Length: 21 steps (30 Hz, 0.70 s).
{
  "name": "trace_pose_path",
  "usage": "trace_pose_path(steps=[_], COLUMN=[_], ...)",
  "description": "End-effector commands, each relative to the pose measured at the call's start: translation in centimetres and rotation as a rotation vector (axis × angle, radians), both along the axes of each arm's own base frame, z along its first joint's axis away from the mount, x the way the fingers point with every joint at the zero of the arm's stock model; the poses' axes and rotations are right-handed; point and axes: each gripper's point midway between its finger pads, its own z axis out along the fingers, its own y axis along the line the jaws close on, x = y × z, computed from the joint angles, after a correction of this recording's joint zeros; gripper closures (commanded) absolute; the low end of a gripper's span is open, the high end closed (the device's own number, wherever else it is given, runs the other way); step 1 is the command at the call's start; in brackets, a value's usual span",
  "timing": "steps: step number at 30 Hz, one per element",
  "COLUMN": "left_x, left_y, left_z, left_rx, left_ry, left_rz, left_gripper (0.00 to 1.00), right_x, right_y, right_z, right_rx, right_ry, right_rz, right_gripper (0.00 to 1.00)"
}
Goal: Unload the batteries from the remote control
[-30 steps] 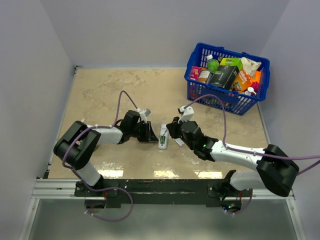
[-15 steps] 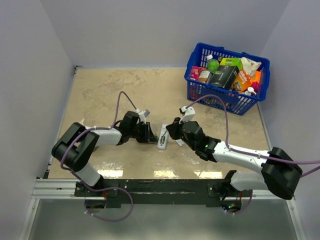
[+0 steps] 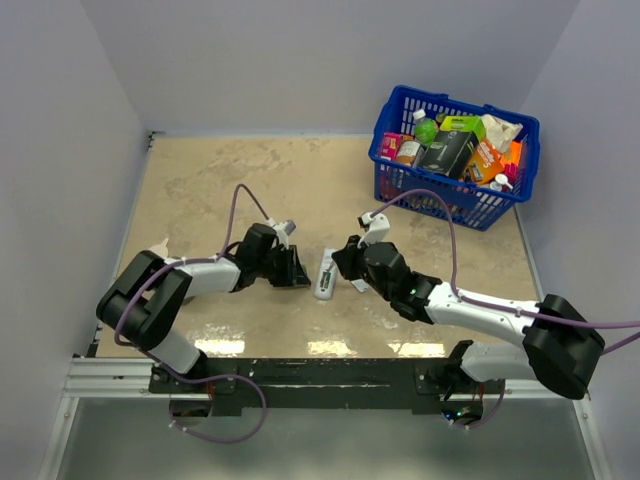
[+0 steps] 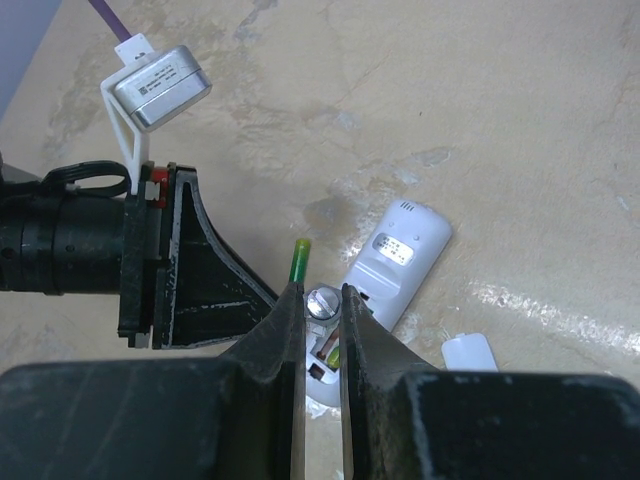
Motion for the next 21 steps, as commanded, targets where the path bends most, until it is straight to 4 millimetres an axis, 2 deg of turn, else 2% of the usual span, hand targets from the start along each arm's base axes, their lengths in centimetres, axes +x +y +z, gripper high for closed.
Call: trace_pose_path(steps=[1,6,9,16,21], left_x=[-1.0,-0.2,0.3,1.4,2.0], left_y=[1.6,1.1,0.5,-0.3,-1.3], left_z=[-1.1,1.0,2.0,2.7,3.5], left_rx=[0.08,0.049,0.029,0.016,-0.02], left_ry=[0.01,-0.036,-0.053,-0.08,-0.101], left_rz=[0.011,0.009,0.003,-0.021,-0.052], left_gripper=[0.69,0.65,0.62,0.6,0.59], right_x=[0.6,0.4,0.2,0.3,0.6], right_y=[-0.4,-0.8,-1.2,-2.2,-2.2], right_z=[1.8,3.8,4.2,3.9,3.8], right_rx=[0.005,0.005,-0.005,-0.021,-0.023], right_ry=[-0.047,-0.094,-0.122,-0.135,-0.134], right_rz=[-0.025,-0.011,-0.002,-0.036,-0.05], right_gripper=[1.0,1.0,1.0,1.0,1.0])
